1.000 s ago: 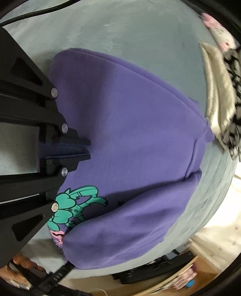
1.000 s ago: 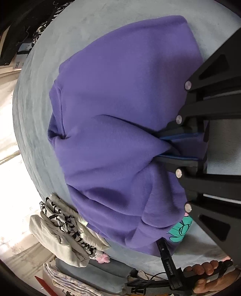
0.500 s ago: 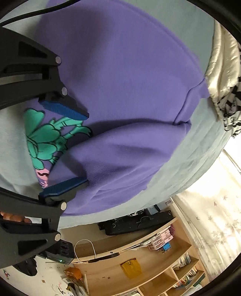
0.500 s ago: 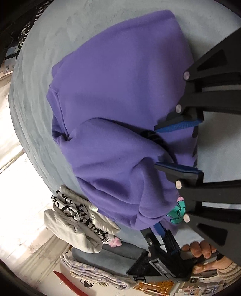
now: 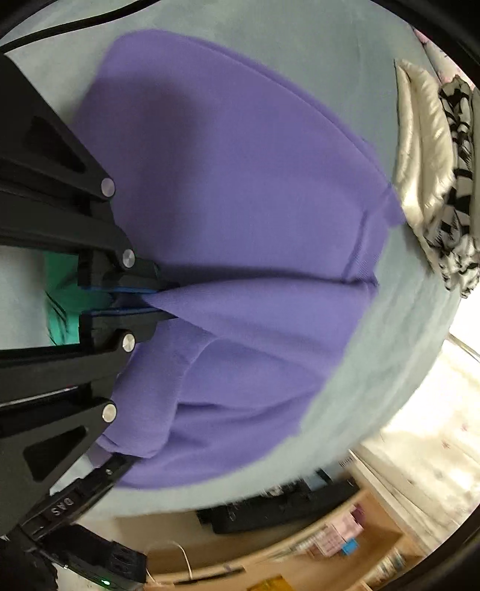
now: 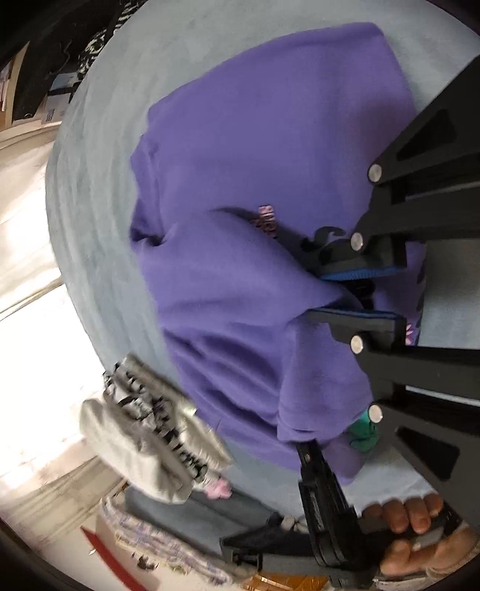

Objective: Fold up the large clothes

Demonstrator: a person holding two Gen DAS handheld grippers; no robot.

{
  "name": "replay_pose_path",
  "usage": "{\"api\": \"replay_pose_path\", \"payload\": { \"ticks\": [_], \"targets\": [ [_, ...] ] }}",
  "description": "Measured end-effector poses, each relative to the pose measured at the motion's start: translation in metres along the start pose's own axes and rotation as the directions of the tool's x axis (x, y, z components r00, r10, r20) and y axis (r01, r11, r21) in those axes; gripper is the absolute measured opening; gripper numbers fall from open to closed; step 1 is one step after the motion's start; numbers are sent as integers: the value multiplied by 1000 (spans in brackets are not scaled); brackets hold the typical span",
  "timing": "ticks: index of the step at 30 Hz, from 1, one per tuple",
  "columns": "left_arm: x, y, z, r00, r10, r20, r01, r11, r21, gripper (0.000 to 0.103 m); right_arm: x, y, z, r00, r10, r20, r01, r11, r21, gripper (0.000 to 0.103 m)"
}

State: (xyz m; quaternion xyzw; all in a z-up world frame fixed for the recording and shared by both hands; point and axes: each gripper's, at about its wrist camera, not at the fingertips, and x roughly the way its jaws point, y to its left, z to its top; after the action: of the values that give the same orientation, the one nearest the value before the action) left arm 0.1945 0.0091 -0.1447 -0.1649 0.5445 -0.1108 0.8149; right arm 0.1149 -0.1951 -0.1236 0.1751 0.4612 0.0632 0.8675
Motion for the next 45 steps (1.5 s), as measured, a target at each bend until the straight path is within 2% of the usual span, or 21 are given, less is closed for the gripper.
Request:
{"api": "replay_pose_path", "payload": {
  "ticks": [3,7,8,9,10,11,12,13,16,18,20,22,24,26,28,31,32,33,36,42,45],
  "targets": [
    [14,3,-8,999,41,-24,-40,999,26,5,19,-2,-10,997,-56,-53,56,998,-7,12],
    [9,-18,0,998,55,3,-55,996,75,8,11,-2,-11,998,-49,-35,48,999,-25,15],
    [5,-19,-1,998,55,10,-56,995,89,11,6,-3,-10,998,-49,-35,48,998,-34,20],
    [0,-17,0,998,57,15,-58,994,97,21,3,-3,-10,998,-59,-37,58,998,-40,26],
    [-2,-18,0,998,56,18,-57,994,97,33,-1,-3,-9,997,-74,-35,72,996,-48,28],
    [-8,-18,1,998,56,25,-58,994,93,40,-8,-3,-8,996,-87,-23,86,995,-58,30],
    [-15,-17,1,997,69,41,-72,994,82,54,-15,-3,-8,995,-99,-4,98,993,-69,30],
    [-21,-15,0,995,81,59,-85,994,76,58,-23,-2,-8,994,-112,18,113,991,-77,30],
    [-39,-20,0,984,117,136,-128,989,79,58,-48,4,-5,984,-131,121,144,984,-105,30],
    [-51,-26,1,975,94,199,-114,989,94,56,-54,12,0,983,-95,158,116,984,-132,30],
    [-59,-40,7,972,25,233,-61,987,149,45,-51,24,8,985,-51,167,82,979,-184,30],
    [-53,-47,12,975,-22,222,-21,981,191,30,-40,35,17,986,-32,164,70,971,-228,30],
    [-35,-66,24,975,-57,214,10,977,214,22,-20,48,29,988,-14,154,54,964,-262,29],
    [-18,-78,37,974,-74,213,23,972,233,21,2,53,41,992,11,126,24,962,-272,28],
    [-2,-77,44,978,-51,202,2,972,233,19,22,56,50,994,2,111,29,960,-280,28],
    [26,-62,49,984,65,169,-101,972,214,16,48,49,54,991,-92,99,117,953,-281,26],
    [33,-57,50,987,53,153,-85,973,214,15,57,41,55,986,-138,90,158,950,-271,9],
    [36,-53,51,988,37,150,-69,974,215,15,63,29,55,985,-154,78,168,953,-250,0],
    [34,-52,50,988,13,152,-47,973,225,15,58,5,55,996,-63,69,75,979,-189,0],
    [24,-40,50,990,-60,128,36,983,180,16,37,12,51,997,-49,65,60,981,-187,3],
    [7,-40,42,987,-98,127,75,981,177,18,16,15,47,998,22,67,-11,986,-164,3]
  ]
}}
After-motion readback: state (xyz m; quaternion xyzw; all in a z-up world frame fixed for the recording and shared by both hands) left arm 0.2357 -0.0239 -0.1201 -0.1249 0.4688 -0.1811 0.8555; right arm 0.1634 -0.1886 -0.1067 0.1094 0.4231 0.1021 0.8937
